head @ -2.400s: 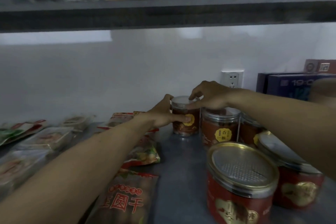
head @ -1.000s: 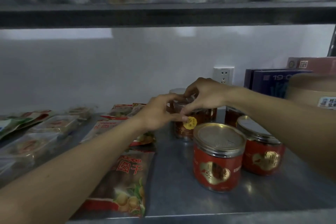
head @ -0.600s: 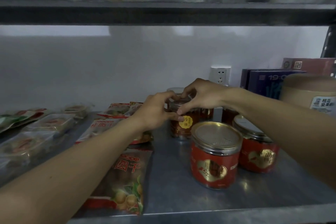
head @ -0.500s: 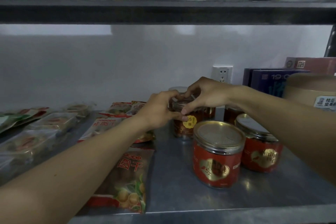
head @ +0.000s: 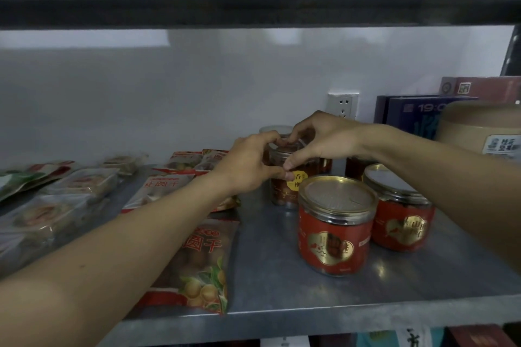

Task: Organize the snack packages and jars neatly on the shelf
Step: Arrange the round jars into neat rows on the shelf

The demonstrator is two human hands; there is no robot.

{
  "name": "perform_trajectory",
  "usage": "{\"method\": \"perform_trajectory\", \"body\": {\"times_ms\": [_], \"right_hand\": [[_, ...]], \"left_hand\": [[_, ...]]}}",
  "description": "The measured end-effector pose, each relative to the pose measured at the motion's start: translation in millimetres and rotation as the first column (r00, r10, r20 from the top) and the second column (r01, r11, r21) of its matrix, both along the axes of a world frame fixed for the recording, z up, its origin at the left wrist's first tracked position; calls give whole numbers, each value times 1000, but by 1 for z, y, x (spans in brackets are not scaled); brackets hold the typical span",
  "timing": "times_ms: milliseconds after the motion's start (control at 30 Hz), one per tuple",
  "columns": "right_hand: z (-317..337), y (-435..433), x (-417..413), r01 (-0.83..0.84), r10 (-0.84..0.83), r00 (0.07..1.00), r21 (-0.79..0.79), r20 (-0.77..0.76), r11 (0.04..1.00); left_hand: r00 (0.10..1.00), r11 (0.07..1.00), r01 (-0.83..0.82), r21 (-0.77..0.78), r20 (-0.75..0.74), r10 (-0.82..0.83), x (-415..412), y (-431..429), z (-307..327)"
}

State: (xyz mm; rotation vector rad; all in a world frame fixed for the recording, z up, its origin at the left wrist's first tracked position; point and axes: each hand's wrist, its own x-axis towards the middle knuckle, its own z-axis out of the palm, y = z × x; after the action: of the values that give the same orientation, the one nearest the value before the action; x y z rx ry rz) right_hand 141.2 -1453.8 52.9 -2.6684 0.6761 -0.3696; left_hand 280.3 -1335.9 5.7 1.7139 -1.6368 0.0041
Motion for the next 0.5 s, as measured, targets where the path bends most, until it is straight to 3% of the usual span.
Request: {"method": "perform_trajectory", "body": {"times_ms": [167, 233, 300, 400, 500], "right_hand": [[1, 6, -11, 27, -27, 1000, -49, 5, 998], [6, 7, -26, 43, -39, 997, -49, 73, 998], [12, 7, -44, 49, -46, 995, -37, 85, 998], [17, -6, -67, 129, -123, 990, -87, 66, 988], [15, -20, -80, 270, -277, 961, -158, -22, 950]], "left_hand": [[1000, 997, 5, 79, 29, -8, 0, 6, 5], [992, 997, -74, 24, 104, 71, -3, 11, 10], [994, 993, -95, -67, 56, 99, -13, 22, 15], [975, 987, 141, 72, -182, -126, -34, 42, 16], [956, 942, 251, 221, -207, -207, -58, 53, 4]]}}
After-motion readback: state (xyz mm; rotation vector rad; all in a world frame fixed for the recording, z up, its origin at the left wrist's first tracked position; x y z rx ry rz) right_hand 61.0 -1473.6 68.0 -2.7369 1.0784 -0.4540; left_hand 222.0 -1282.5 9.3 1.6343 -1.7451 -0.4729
